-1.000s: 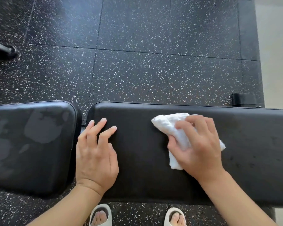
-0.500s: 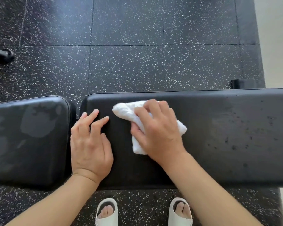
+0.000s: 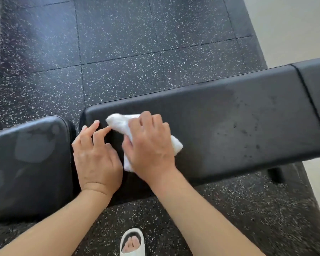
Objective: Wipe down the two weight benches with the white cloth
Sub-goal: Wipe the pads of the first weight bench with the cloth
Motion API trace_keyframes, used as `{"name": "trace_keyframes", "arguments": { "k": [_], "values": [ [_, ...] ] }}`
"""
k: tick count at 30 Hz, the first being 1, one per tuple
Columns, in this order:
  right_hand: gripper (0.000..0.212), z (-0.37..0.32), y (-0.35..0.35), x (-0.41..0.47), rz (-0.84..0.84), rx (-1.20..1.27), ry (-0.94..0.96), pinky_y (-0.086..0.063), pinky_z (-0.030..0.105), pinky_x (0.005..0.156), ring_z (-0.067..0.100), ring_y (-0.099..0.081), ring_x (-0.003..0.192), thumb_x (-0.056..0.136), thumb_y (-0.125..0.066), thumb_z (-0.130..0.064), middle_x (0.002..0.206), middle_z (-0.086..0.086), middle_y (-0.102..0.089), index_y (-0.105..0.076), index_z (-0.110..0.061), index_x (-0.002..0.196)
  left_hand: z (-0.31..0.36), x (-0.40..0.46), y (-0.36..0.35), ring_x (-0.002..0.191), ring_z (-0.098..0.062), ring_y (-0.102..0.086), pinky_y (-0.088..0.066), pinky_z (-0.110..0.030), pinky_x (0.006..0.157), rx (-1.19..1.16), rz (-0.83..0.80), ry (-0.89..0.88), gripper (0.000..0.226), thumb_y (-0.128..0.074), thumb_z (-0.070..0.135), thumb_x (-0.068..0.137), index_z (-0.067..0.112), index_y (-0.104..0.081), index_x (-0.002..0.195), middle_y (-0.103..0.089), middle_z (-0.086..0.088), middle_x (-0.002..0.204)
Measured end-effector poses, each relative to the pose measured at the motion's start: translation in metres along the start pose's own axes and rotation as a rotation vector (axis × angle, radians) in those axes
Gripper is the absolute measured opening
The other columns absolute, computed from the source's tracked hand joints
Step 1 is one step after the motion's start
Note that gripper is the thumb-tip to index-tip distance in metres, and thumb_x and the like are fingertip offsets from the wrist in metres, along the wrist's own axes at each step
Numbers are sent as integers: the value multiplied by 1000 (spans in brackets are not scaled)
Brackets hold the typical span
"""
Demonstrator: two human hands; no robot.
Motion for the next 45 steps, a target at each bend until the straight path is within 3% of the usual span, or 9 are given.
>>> {"name": "trace_keyframes", "arguments": {
  "k": [5,11,15,19,24,28,35,39,45],
  "values": [
    [20,36,26,-47,-106,57,221,-42,46,68,31,-50,87,89,-63,-30,99,8,-59,-66,-12,95,4,-3,4,143,-48,-42,-30,-54,120,-24,13,-1,45,-43,13,94,6,-63,134,-51,-15,154],
    [17,133,70,-47,80,-91,-135,-44,49,76,31,-43,85,94,-61,-24,101,10,-56,-63,-9,99,3,-5,8,143,-46,-41,-29,-51,122,-73,5,-9,43,-44,10,96,8,-64,135,-52,-14,153],
    [19,76,44,-62,131,-161,-214,-42,45,68,29,-43,84,95,-56,-30,100,8,-55,-61,-12,98,0,-3,13,146,-43,-40,-22,-43,126,-126,-48,-20,40,-52,1,100,9,-64,138,-50,-12,155],
    [19,-23,3,-78,41,-29,-46,-37,43,66,30,-46,85,90,-60,-32,98,7,-55,-59,-14,95,-16,7,29,145,-30,-41,-16,-15,120,-212,-162,-20,55,-49,-12,91,13,-68,136,-52,-4,156],
    [19,-81,-18,-90,-23,6,168,-39,43,65,30,-52,85,90,-65,-32,97,8,-60,-62,-14,95,-39,23,59,132,-16,-60,-39,-20,110,-367,-277,53,57,-40,-14,90,19,-78,117,-65,13,143],
    [19,-21,12,-82,-22,-3,224,-42,42,59,34,-57,79,84,-68,-29,92,12,-63,-67,-11,88,-25,16,55,142,-18,-49,-30,-27,122,-316,-286,49,44,-49,-5,96,16,-77,123,-58,3,151],
    [26,142,80,-41,96,-189,-213,-41,46,80,39,-51,90,100,-59,-27,104,19,-59,-65,-2,102,-8,-6,36,144,-23,-40,-18,-23,118,-350,-190,120,37,-54,-1,97,15,-70,127,-50,-4,158],
    [25,107,57,-25,108,-213,-325,-41,46,76,37,-51,97,99,-55,-28,110,17,-59,-64,-5,103,-16,-8,36,147,-20,-40,-24,-34,125,-432,-186,109,44,-50,-3,97,18,-65,133,-51,1,159],
    [25,-38,-11,10,-32,-92,16,-39,43,73,34,-54,101,93,-59,-33,114,9,-61,-66,-14,108,-32,-14,44,134,-3,-55,-42,-25,114,-721,-64,322,48,-47,10,94,25,-54,139,-60,7,140]
  ]
}}
Point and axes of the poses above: each hand's wrist, its own x-axis towards the middle knuckle, its own y-axis out of the back of the hand, z = x × y, the point moved 2 cm from there along x, towards the middle knuckle
